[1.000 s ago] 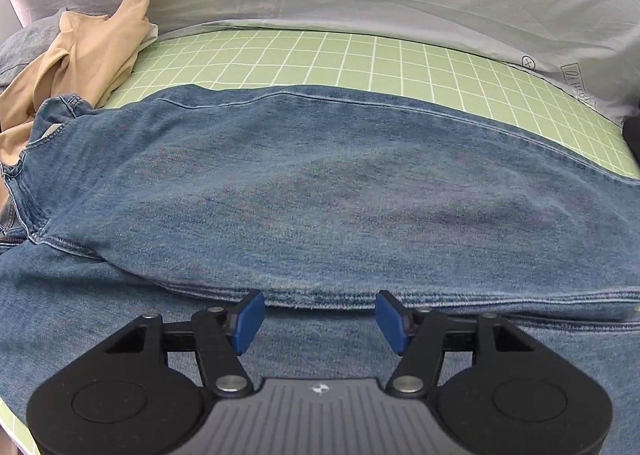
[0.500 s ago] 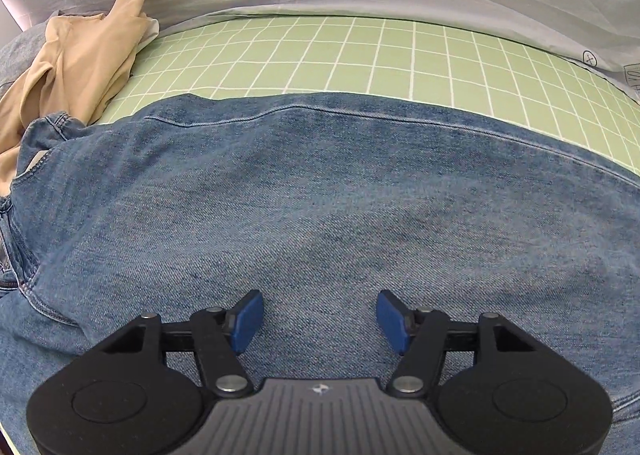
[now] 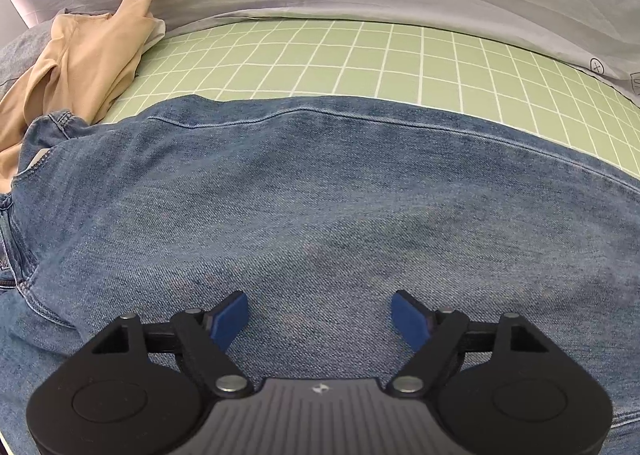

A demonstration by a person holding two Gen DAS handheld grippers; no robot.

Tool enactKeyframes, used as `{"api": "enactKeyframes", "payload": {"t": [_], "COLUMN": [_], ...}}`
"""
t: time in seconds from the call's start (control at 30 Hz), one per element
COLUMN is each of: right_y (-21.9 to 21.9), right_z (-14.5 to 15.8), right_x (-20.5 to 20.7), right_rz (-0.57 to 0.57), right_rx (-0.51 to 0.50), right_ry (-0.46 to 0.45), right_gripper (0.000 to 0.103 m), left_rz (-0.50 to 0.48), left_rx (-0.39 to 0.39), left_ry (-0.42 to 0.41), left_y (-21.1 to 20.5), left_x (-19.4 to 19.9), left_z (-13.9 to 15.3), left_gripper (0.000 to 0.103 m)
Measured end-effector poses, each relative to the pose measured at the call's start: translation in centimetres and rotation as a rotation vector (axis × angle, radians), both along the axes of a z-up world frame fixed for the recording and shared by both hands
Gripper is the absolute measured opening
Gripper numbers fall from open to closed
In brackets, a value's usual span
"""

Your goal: Fold clothes

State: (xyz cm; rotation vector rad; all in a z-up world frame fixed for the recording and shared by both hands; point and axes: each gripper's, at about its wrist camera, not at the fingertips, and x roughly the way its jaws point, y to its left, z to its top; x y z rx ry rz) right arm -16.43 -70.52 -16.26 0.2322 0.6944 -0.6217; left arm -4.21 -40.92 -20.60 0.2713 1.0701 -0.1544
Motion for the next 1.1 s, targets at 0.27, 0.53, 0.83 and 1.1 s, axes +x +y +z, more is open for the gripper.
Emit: {"api": "enactKeyframes", "payload": {"t": [0.27,0.53,0.83,1.1], "right_y": [-4.2,-2.8,-4.1,-6.5], "right_z": [-2.3,1.8,-0.8,-1.5], "right_x": [0.8,-6.6,-12.2,-13.3], "right_rz": [-0.054,-0.183,-0.4,-0.438], "right_rx": [0.149,-0.056,0.137,0.199], "right_ry": [0.022,0.015,0.073,0.018], "right_gripper": [0.026,0.007,0.044,0.018], "left_rz": [0.008,0.015,-0.005,0.016], "left_rx": [0.007,0.001,-0.004,-0.022], "left_ry": [-0.003,-0.002,0.038,0.061], "left_y": [-0.1,-0.1,0.3,1.1], "left_x": [-0.1,-0.2,-0.8,-1.4], "left_z": [0.0,0.0,0.2,0.2], "left_gripper": [0.081,0.081,0.081,0.081]}}
